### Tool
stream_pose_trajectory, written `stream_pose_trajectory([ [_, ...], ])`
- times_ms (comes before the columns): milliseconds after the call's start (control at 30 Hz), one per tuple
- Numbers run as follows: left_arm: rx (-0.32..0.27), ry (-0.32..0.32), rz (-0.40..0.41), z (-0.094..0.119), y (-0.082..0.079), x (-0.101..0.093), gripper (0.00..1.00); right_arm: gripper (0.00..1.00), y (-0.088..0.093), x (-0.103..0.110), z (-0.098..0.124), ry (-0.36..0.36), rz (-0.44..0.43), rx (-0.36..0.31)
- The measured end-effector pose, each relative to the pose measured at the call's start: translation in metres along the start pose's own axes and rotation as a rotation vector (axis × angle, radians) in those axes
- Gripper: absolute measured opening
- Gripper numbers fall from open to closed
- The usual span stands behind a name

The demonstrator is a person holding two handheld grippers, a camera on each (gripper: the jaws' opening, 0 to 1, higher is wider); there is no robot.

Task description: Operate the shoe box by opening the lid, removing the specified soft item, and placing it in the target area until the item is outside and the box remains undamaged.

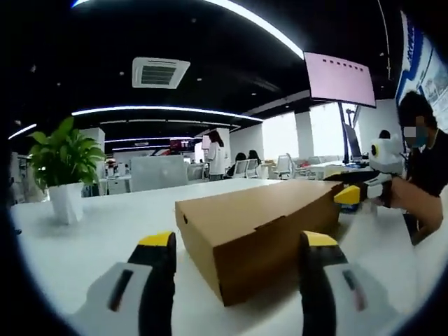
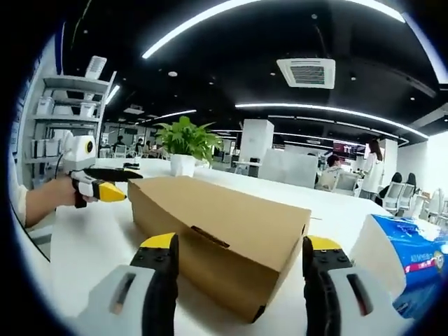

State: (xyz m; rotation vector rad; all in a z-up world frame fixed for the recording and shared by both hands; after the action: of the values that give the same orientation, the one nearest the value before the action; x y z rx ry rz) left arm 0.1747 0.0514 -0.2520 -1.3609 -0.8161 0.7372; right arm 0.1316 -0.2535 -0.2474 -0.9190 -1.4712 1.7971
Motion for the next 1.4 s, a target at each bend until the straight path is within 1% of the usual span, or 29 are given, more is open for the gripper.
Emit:
stream_pose_trajectory([
  [67, 0.000, -0.002, 0.015, -0.002, 0.000, 0.000, 0.70, 0.74, 0.001, 0.000, -0.001, -0.006, -0.006, -0.002],
  [167, 0.004, -0.006, 0.023, -0.003, 0.001, 0.000, 0.69, 0.75, 0.002, -0.001, -0.003, 0.007, -0.011, -0.005],
  [300, 0.030, 0.003, 0.023, -0.007, 0.004, -0.001, 0.65, 0.77, 0.001, 0.000, -0.006, -0.012, -0.025, -0.018],
  [367, 0.032, 0.003, 0.029, -0.007, 0.004, -0.002, 0.62, 0.77, 0.002, -0.001, -0.008, -0.012, -0.012, -0.014],
  [400, 0.035, 0.024, 0.042, -0.008, 0.005, -0.004, 0.59, 0.78, 0.002, 0.000, -0.009, -0.013, 0.002, -0.010],
  [433, 0.032, 0.006, 0.046, -0.009, 0.005, -0.002, 0.59, 0.78, 0.003, 0.001, -0.010, -0.011, 0.012, -0.007],
  [467, 0.030, 0.007, 0.045, -0.009, 0.005, -0.003, 0.58, 0.78, 0.004, 0.001, -0.009, -0.010, 0.019, -0.005],
  [500, 0.037, -0.005, -0.001, -0.009, 0.005, -0.002, 0.57, 0.78, 0.003, 0.001, -0.009, -0.010, 0.021, -0.005],
  [533, 0.032, -0.028, -0.037, -0.010, 0.007, 0.000, 0.55, 0.77, 0.003, 0.000, -0.009, -0.011, 0.023, -0.005],
  [567, 0.031, -0.007, -0.006, -0.011, 0.007, -0.004, 0.55, 0.77, 0.003, 0.000, -0.009, -0.015, 0.028, -0.005],
  [867, 0.016, -0.028, -0.005, -0.012, 0.008, -0.009, 0.56, 0.76, 0.004, 0.000, -0.008, -0.014, 0.027, -0.012],
  [900, 0.015, -0.035, -0.017, -0.012, 0.009, -0.011, 0.57, 0.76, 0.004, 0.000, -0.008, -0.016, 0.028, -0.014],
  [933, 0.020, -0.038, -0.097, -0.012, 0.011, -0.012, 0.60, 0.76, 0.004, -0.001, -0.008, -0.017, 0.029, -0.014],
  [967, 0.028, -0.042, -0.143, -0.013, 0.012, -0.014, 0.62, 0.76, 0.005, 0.000, -0.008, -0.016, 0.028, -0.016],
  [1033, 0.031, -0.042, -0.117, -0.014, 0.010, -0.015, 0.64, 0.76, 0.005, 0.000, -0.008, -0.017, 0.029, -0.016],
  [1067, 0.033, -0.049, -0.074, -0.012, 0.009, -0.015, 0.63, 0.76, 0.005, 0.000, -0.007, -0.017, 0.027, -0.017],
  [1100, 0.026, -0.058, 0.002, -0.010, 0.006, -0.014, 0.60, 0.76, 0.005, 0.001, -0.007, -0.018, 0.028, -0.017],
  [1133, 0.022, -0.056, 0.040, -0.008, 0.005, -0.012, 0.57, 0.76, 0.005, 0.000, -0.006, -0.022, 0.026, -0.018],
  [1167, 0.024, -0.029, 0.078, -0.006, 0.006, -0.010, 0.56, 0.76, 0.005, 0.000, -0.005, -0.025, 0.025, -0.018],
  [1233, 0.010, -0.028, 0.119, -0.003, 0.007, -0.005, 0.54, 0.76, 0.005, 0.001, -0.004, -0.029, 0.023, -0.020],
  [1367, 0.022, -0.022, 0.070, -0.003, 0.007, -0.006, 0.53, 0.75, 0.004, 0.000, -0.002, -0.034, -0.017, -0.047],
  [1400, 0.038, -0.019, 0.012, -0.002, 0.007, -0.006, 0.53, 0.75, 0.004, 0.001, -0.002, -0.034, -0.018, -0.049],
])
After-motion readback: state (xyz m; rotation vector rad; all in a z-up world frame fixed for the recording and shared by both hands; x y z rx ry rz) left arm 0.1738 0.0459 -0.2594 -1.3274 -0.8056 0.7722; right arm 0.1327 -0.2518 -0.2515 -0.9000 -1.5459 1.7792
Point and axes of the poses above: the point that each gripper's makers call its tool centre point, and the gripper's own axes: z roughly backward along the fingers, x roughly to its left, y roughly out of its underside, the point moved 8 cm from there along z, roughly backward along the fingers, and after that the axes turned 11 degrees about -y, right-handed, at the moved point
